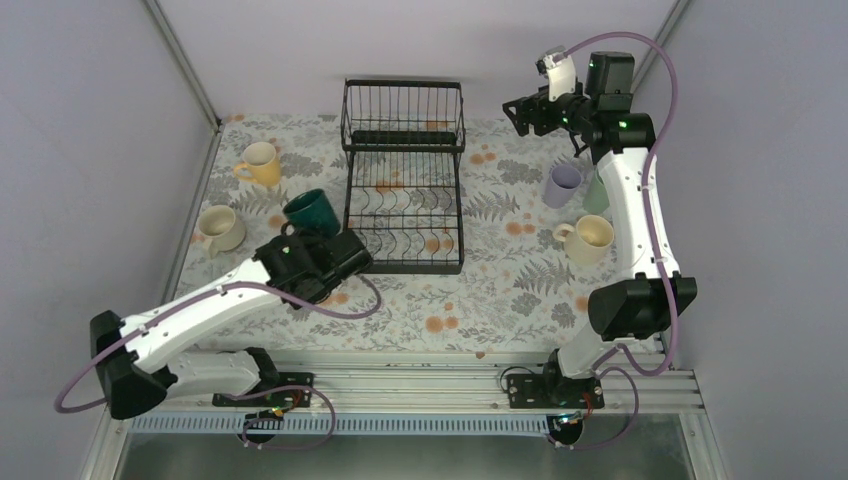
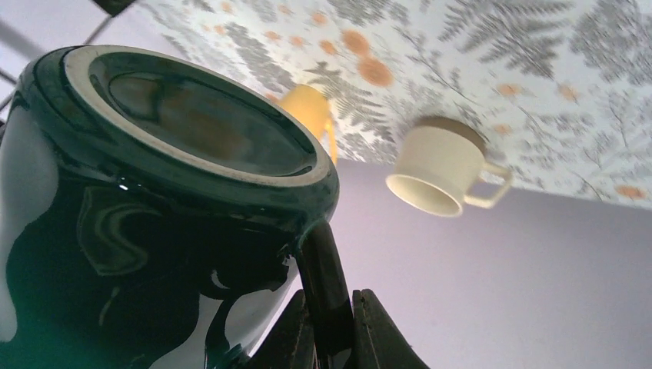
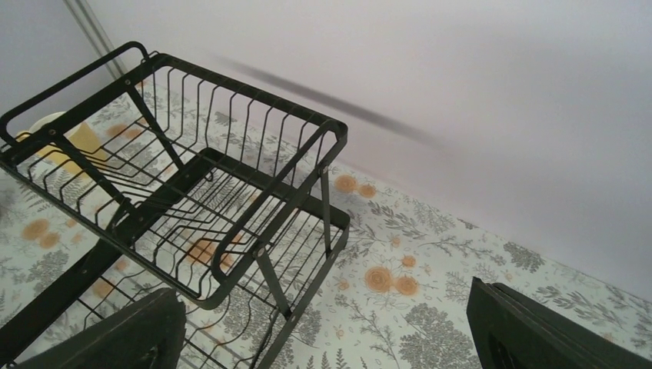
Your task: Unload the cups from the dish rack
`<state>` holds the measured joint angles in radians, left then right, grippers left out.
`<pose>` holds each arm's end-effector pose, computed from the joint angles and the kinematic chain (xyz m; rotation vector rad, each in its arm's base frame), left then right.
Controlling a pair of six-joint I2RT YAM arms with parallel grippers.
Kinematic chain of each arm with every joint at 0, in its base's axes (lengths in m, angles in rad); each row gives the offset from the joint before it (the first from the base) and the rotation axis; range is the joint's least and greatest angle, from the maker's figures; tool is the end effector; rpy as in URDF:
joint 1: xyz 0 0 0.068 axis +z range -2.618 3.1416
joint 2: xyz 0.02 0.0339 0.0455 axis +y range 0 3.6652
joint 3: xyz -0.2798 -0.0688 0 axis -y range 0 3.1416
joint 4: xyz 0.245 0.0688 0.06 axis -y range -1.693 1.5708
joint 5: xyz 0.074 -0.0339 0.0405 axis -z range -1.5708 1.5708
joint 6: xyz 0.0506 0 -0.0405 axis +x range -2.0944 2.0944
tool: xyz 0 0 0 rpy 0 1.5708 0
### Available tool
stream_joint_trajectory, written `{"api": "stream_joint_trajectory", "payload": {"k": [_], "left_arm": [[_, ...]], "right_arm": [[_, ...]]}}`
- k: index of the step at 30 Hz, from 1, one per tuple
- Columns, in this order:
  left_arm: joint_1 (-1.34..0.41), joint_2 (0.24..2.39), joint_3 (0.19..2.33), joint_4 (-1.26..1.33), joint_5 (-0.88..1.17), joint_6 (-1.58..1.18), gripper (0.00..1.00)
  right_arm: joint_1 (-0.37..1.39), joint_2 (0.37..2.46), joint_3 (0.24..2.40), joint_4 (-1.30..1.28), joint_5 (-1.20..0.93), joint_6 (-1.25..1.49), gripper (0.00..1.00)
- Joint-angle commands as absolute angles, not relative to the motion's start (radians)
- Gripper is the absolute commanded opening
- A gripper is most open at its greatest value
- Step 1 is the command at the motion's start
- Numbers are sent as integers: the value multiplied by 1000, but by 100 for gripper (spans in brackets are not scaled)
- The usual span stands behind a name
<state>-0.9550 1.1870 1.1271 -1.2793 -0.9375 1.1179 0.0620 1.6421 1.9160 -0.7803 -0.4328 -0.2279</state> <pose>0.1414 -0.1293 0.3170 2.2197 1.4964 1.3741 0.3624 0.0438 0.4584 -0.5525 1.9680 0.3452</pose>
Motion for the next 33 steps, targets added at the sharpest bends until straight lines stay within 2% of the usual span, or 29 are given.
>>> {"api": "stream_joint_trajectory", "payload": {"k": [1, 4, 7, 15, 18, 26, 33], "left_arm": [[-943, 1074, 1042, -1358, -1020, 1177, 2], [-939, 991, 937, -1336, -1031, 1260, 2], [-937, 968, 856, -1350, -1031, 1223, 2], [-856, 1099, 716, -1356, -1040, 1012, 2], [-823, 1141, 683, -1306, -1069, 1035, 2], [-713, 1263, 691, -1233, -1043, 1058, 2], [-567, 1427, 792, -1108, -1037, 1077, 2]], "right_arm": [[50, 1642, 1937, -778, -486, -196, 94], [50, 1643, 1948, -790, -493, -200, 94], [51, 1635, 1940, -792, -490, -208, 94], [50, 1631, 1919, -789, -501, -218, 94], [50, 1629, 1917, -788, -505, -220, 94], [50, 1631, 1891, -783, -495, -244, 94], [50, 1636, 1864, -764, -494, -252, 94]]}}
